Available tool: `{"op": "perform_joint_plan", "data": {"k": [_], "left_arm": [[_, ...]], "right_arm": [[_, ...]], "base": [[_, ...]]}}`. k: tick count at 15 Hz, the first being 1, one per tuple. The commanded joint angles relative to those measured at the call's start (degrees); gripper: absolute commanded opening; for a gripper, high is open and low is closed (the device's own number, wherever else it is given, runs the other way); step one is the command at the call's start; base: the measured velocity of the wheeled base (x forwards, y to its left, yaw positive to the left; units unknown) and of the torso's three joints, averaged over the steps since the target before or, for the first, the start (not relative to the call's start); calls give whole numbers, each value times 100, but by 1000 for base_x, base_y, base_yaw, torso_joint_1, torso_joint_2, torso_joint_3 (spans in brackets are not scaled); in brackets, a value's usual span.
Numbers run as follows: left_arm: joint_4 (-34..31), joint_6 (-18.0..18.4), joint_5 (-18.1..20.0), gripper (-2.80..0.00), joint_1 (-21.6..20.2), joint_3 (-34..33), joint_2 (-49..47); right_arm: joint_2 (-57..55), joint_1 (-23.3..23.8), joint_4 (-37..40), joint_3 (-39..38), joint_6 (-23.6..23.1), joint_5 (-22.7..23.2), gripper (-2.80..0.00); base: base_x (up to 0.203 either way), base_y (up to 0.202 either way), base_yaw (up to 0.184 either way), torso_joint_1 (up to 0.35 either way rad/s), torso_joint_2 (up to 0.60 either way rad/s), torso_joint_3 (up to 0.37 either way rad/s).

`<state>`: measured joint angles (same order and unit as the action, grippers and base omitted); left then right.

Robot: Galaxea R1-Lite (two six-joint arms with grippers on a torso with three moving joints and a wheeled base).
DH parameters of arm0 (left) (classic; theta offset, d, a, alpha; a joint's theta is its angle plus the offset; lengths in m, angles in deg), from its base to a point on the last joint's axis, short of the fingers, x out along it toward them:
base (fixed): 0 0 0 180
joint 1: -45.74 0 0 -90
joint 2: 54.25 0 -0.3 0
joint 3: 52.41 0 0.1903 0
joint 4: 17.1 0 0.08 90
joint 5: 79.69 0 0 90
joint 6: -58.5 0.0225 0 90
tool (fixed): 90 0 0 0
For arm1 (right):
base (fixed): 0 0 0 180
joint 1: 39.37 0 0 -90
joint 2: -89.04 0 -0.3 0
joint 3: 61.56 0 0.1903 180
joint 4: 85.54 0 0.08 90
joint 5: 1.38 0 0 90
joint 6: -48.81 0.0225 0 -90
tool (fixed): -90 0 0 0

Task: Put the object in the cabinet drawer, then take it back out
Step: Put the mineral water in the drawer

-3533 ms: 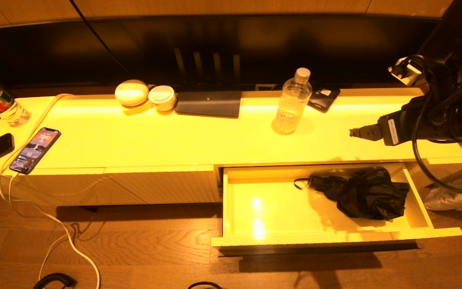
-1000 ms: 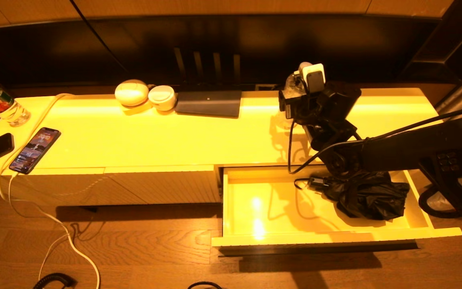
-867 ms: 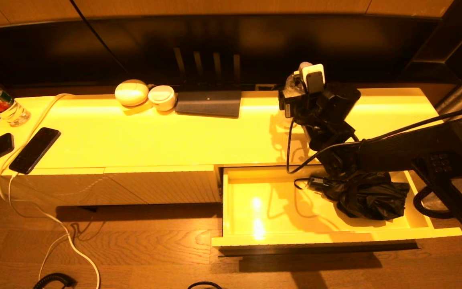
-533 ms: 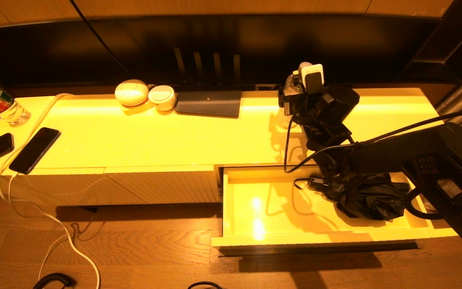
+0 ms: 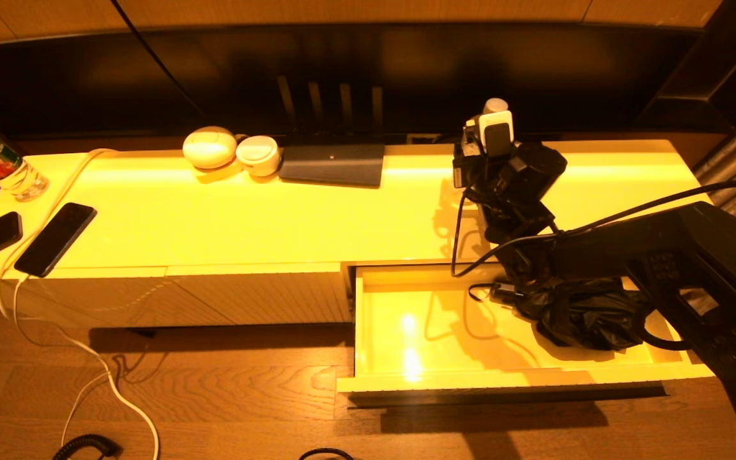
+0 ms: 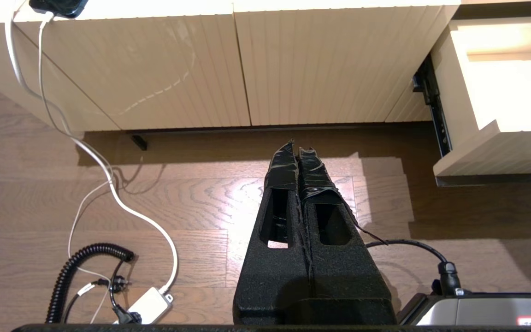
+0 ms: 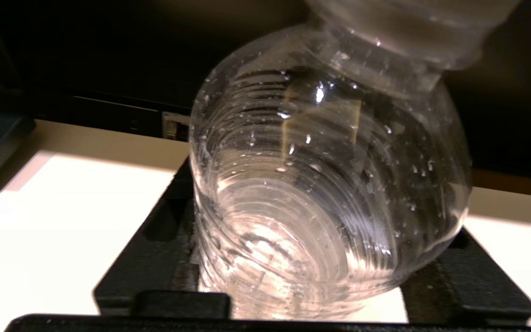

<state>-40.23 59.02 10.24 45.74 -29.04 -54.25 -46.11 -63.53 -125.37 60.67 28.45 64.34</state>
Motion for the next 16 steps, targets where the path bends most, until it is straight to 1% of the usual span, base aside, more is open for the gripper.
{"op": "perform_joint_plan", "data": {"k": [1, 3, 6, 8, 10, 13, 15, 16], "left_arm": [[2, 0, -1, -280, 0, -9, 0], [2, 0, -1, -280, 0, -9, 0], [2, 0, -1, -280, 0, -9, 0], [2, 0, -1, -280, 0, -9, 0], [2, 0, -1, -280, 0, -9, 0], [2, 0, -1, -280, 0, -9, 0], [2, 0, -1, -280, 0, -9, 0], [2, 0, -1, -280, 0, -9, 0]], "right_arm": [[-29, -1, -22, 32, -16, -6, -280], [14, -1, -39, 30, -12, -6, -280], [381, 8, 3, -178, -44, 33, -280], [860, 15, 154, -615, -182, 95, -280], [1447, 17, 640, -1106, -372, 280, -280], [2150, 12, 1467, -1932, -913, 650, -280], [2633, -2, 2069, -2650, -1452, 1027, -280], [2856, -6, 2408, -2960, -1808, 1291, -280]], "base": [[0, 0, 0, 0, 0, 0], [0, 0, 0, 0, 0, 0], [0, 0, 0, 0, 0, 0], [0, 0, 0, 0, 0, 0], [0, 0, 0, 0, 0, 0], [0, 0, 0, 0, 0, 0], [0, 0, 0, 0, 0, 0], [0, 0, 0, 0, 0, 0]]}}
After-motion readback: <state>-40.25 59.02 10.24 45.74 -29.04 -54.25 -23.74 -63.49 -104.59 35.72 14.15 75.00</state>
